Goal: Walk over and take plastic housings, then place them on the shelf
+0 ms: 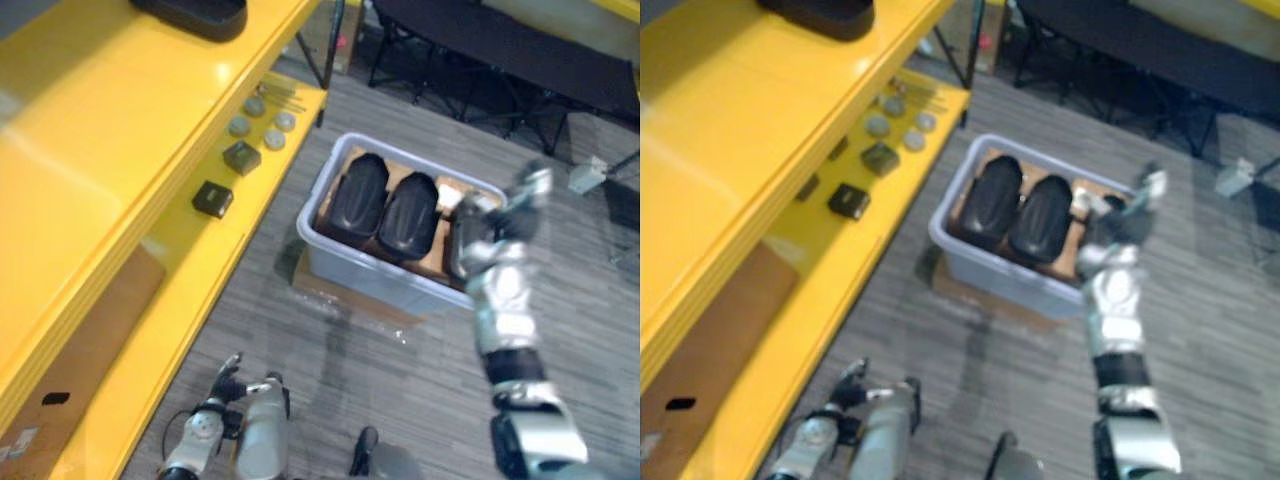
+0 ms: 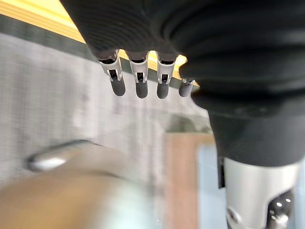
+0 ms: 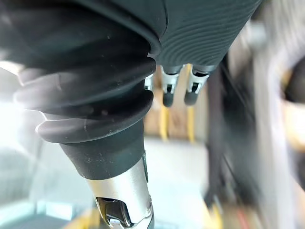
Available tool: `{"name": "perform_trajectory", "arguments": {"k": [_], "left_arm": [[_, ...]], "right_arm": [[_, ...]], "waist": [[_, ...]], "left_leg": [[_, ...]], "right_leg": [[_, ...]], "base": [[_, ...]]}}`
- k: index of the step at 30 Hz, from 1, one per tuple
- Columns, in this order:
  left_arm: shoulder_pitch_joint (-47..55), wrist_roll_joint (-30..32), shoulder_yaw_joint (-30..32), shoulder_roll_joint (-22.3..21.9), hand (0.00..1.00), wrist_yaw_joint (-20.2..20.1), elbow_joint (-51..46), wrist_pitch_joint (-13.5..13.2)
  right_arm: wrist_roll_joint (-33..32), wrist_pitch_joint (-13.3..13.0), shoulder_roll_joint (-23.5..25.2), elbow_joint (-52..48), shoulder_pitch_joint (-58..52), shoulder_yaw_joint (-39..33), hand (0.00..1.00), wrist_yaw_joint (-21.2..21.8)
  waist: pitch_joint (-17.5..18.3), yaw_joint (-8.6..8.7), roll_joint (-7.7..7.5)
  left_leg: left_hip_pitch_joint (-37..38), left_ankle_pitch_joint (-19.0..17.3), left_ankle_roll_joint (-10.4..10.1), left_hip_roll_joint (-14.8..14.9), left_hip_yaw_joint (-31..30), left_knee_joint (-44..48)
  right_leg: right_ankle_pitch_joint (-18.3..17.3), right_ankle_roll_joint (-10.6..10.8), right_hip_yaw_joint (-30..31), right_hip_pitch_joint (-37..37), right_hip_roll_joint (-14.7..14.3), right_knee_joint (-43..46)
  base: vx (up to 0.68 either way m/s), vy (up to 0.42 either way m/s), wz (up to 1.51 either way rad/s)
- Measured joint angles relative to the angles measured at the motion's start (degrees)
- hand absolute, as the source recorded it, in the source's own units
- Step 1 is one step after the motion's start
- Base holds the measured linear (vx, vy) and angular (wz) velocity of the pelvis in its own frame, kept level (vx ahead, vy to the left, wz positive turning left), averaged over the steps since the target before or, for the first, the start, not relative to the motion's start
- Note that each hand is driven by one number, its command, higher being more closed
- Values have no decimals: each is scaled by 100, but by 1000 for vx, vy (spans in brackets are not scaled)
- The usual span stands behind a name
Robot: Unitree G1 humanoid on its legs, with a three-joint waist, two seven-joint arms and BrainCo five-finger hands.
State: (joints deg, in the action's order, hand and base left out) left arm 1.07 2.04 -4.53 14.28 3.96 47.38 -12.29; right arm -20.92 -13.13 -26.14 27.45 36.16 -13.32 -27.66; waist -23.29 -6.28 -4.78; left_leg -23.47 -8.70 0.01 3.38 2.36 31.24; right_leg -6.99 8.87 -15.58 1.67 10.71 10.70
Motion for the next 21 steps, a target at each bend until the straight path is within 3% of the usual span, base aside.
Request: {"name": "perform_trajectory", "arguments": {"k": [1,5,7,8,13,21], "left_arm": [[18,-146,98,-34,0,83,-31,-67],[20,-733,165,-191,0,469,49,-237],[41,-1142,336,-210,0,625,116,-266],[62,-1260,402,-225,0,655,134,-273],[316,-1579,790,-586,0,651,379,-393],[346,-2121,860,-857,0,212,321,-432]], "right_arm": [[-213,138,-386,405,238,-137,0,-142],[-928,612,-1104,1749,828,-196,0,-264],[-1226,876,-1518,2413,1148,-187,0,-280],[-1275,943,-1612,2576,1230,-187,0,-333],[-1429,1124,-2301,2985,1599,-304,0,-812],[-1427,1327,-2714,3132,1769,-215,0,-1013]], "waist": [[-104,-35,43],[-302,-205,204],[-426,-253,414],[-446,-262,448],[-599,-419,788],[-632,-472,932]], "left_leg": [[-138,89,-5,-9,-25,-64],[-350,363,3,-75,-76,-372],[-505,599,-29,-147,-227,-619],[-543,670,-38,-170,-256,-691],[-884,872,-93,-313,-343,-863],[-1457,918,-137,-438,-400,-663]], "right_leg": [[0,-2,-18,-166,-8,58],[-10,-20,-35,-560,32,218],[-27,-23,-162,-807,64,345],[-45,-22,-171,-889,82,400],[-508,-41,-176,-1695,360,1412],[-949,-44,-190,-2507,632,2309]], "base": [[-31,8,9],[-23,-19,10],[-13,-66,28],[-13,-76,33],[-11,-61,16],[-25,-33,9]]}}
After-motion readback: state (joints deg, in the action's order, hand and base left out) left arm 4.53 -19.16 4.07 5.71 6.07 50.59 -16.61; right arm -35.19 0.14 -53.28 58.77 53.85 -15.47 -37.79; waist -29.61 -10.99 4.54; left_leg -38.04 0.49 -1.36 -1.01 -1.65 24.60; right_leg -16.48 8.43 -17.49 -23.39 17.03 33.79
